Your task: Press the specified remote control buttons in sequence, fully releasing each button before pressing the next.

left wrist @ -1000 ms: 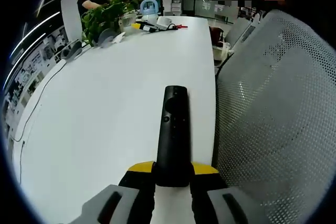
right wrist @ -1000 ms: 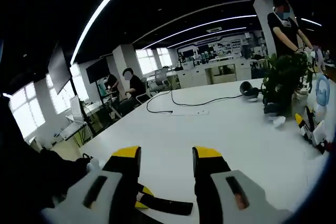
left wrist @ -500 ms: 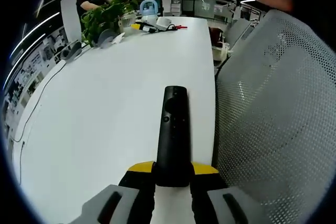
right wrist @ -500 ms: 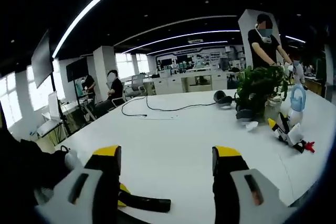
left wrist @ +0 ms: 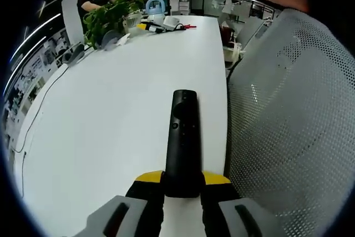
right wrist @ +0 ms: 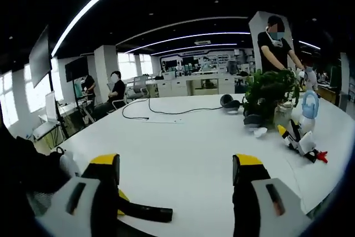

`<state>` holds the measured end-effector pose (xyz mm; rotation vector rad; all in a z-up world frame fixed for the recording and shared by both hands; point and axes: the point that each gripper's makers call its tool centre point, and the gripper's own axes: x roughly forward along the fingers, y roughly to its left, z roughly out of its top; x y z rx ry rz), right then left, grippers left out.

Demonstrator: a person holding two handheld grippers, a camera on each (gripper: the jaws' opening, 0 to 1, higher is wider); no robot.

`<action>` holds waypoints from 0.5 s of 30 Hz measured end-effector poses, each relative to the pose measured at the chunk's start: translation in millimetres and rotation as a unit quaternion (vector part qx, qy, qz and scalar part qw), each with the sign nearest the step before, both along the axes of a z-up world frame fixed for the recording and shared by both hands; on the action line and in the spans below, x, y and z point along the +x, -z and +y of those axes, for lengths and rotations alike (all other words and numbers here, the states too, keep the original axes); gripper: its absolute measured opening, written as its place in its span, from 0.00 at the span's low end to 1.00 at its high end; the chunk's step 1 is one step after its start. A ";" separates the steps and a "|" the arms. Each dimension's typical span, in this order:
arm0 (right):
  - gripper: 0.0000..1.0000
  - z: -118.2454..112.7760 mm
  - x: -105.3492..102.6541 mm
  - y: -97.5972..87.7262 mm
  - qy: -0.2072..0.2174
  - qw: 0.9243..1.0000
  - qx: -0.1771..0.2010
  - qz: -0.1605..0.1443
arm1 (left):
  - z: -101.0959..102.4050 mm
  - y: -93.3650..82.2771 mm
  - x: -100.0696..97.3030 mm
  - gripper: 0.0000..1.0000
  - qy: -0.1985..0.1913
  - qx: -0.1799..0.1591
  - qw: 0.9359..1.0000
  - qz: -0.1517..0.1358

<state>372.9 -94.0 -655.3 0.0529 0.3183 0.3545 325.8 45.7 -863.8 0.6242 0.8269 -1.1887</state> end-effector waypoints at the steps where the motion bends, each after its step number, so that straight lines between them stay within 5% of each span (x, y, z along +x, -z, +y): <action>1: 0.89 -0.3 -0.3 -1.5 0.000 1.000 -0.002 -0.005 | -0.3 -0.2 -0.3 0.24 0.001 0.003 1.000 0.000; 15: 1.00 -11.8 3.0 -4.4 0.028 0.999 -0.009 -0.018 | 3.9 -0.1 7.4 0.23 0.025 0.037 0.999 0.002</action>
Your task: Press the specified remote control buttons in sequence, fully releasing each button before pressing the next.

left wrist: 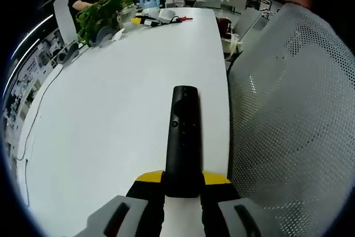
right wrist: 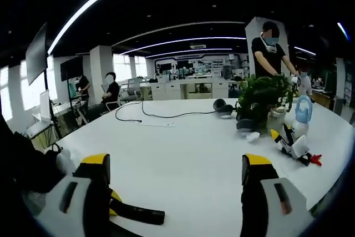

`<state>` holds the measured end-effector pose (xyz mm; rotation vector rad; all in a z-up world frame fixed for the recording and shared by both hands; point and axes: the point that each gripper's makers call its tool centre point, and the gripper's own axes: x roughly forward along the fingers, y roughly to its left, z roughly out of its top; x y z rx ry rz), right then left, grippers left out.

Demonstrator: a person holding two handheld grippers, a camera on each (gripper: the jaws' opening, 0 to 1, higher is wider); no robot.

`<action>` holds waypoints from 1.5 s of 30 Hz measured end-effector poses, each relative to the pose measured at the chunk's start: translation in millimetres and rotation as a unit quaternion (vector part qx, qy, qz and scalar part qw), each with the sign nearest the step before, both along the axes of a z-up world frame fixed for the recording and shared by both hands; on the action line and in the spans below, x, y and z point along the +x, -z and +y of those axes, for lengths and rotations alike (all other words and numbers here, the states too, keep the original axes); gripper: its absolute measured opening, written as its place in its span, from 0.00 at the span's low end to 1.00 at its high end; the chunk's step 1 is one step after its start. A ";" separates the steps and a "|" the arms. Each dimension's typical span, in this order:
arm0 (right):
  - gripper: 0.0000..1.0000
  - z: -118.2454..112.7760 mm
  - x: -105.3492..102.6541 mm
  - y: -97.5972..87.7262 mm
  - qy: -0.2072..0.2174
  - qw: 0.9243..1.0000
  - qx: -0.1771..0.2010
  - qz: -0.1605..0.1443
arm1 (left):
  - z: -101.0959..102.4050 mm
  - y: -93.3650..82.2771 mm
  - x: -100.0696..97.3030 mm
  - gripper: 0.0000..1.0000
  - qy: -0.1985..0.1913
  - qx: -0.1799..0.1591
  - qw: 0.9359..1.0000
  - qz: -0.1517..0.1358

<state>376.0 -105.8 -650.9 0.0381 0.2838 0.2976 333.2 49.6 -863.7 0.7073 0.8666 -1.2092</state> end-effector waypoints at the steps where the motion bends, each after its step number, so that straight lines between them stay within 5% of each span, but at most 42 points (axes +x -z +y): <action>1: 1.00 0.2 0.0 0.0 0.000 1.000 -0.001 0.000 | 0.8 -0.1 1.8 0.23 0.003 0.003 1.000 -0.003; 45: 0.97 0.0 1.1 23.6 0.001 0.998 -0.041 0.051 | 27.0 -20.6 179.3 0.23 0.041 0.084 0.992 -0.082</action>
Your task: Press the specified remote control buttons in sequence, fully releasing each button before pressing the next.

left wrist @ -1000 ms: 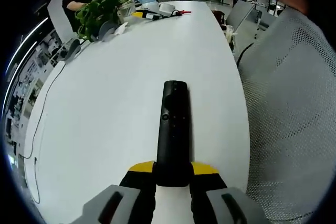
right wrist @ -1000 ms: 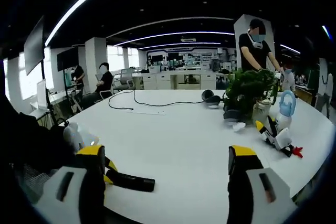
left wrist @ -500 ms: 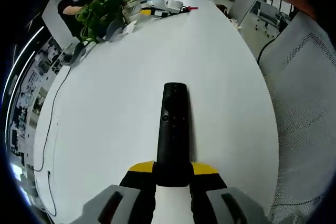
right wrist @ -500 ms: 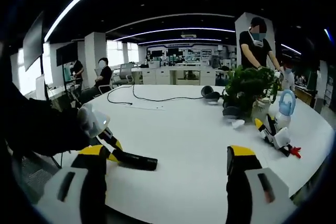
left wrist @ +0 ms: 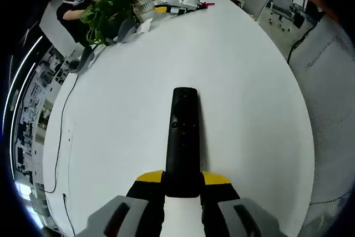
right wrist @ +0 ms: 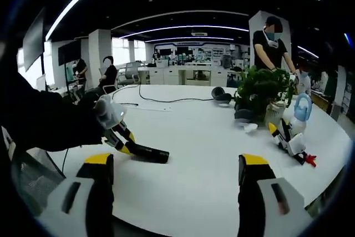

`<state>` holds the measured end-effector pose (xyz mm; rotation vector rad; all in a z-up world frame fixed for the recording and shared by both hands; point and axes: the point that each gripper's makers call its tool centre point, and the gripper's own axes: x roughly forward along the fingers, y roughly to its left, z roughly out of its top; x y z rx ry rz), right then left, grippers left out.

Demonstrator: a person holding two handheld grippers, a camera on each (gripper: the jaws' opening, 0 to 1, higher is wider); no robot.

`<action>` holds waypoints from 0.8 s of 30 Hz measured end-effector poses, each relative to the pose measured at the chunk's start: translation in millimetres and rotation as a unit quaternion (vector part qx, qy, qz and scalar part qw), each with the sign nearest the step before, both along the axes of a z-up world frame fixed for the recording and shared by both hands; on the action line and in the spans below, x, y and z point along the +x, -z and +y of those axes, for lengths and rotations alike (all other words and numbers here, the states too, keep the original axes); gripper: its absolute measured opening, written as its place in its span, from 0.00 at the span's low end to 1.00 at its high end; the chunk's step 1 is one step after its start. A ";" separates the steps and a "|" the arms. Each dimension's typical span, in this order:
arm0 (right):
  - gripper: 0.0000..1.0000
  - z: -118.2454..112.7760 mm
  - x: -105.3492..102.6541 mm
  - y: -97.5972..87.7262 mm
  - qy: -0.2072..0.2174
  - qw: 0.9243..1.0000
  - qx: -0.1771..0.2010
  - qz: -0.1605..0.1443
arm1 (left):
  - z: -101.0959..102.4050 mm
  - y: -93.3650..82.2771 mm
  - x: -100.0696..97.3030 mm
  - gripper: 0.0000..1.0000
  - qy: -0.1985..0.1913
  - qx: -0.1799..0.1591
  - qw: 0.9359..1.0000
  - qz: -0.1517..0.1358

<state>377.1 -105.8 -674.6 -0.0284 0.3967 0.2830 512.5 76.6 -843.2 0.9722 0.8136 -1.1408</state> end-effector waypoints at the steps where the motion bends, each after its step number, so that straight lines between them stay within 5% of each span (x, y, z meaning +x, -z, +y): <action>1: 0.97 -0.2 0.0 -0.2 0.001 1.000 0.001 0.000 | 0.0 -0.1 3.2 0.23 0.001 0.001 1.000 0.000; 24: 0.93 -2.0 0.0 6.6 0.002 1.000 -0.010 0.016 | -5.1 -3.1 98.6 0.23 0.025 0.045 0.998 -0.048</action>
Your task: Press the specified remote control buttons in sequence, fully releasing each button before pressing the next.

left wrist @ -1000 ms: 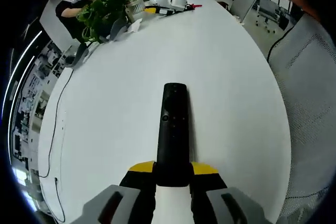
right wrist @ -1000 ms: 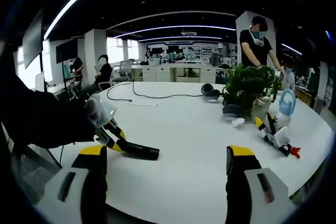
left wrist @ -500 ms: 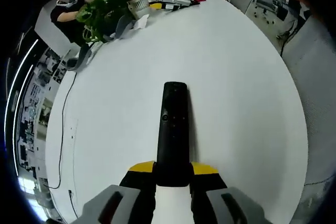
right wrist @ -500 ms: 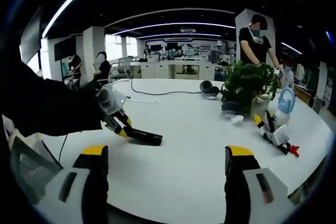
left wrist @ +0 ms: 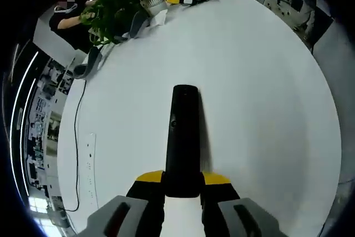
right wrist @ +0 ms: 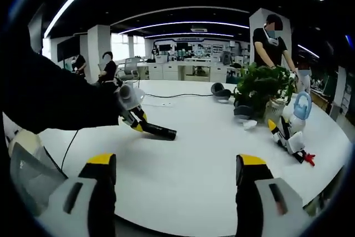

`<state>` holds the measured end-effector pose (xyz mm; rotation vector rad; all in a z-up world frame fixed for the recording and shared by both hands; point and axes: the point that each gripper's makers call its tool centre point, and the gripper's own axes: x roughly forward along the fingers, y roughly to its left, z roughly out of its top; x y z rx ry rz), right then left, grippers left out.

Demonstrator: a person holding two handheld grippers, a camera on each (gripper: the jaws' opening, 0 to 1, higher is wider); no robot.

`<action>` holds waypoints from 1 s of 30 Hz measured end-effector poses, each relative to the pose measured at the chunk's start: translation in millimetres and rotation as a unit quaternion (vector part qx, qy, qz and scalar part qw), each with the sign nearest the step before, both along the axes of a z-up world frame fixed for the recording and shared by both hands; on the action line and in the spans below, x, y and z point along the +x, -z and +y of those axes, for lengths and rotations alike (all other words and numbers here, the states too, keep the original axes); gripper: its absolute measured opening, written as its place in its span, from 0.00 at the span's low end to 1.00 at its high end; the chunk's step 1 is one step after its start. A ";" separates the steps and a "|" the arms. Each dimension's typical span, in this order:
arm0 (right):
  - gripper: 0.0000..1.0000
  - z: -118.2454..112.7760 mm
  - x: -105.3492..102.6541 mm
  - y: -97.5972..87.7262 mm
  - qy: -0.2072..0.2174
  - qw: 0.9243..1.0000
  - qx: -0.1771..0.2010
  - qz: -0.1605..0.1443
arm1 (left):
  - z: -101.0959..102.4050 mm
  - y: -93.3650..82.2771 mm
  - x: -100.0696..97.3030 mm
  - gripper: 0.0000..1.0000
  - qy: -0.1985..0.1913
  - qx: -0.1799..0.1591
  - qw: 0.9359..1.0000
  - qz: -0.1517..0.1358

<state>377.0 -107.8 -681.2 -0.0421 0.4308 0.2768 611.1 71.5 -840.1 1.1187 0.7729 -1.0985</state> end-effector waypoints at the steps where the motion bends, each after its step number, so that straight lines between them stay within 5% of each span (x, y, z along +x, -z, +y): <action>1: 0.93 -0.4 0.2 -0.2 0.001 1.000 0.001 -0.001 | -0.1 0.1 1.2 0.23 0.000 0.000 1.000 0.000; 14: 0.91 -2.4 1.3 2.6 0.004 1.000 -0.003 0.006 | 4.7 17.7 36.6 0.23 -0.013 0.019 1.000 0.004; 25: 0.91 -2.1 1.1 6.1 0.005 1.000 -0.008 0.014 | 6.5 22.1 40.2 0.24 -0.037 0.017 0.998 0.043; 30: 0.91 -1.4 0.6 6.3 0.003 1.000 -0.010 0.014 | 6.0 23.6 38.8 0.24 -0.017 0.020 0.999 0.046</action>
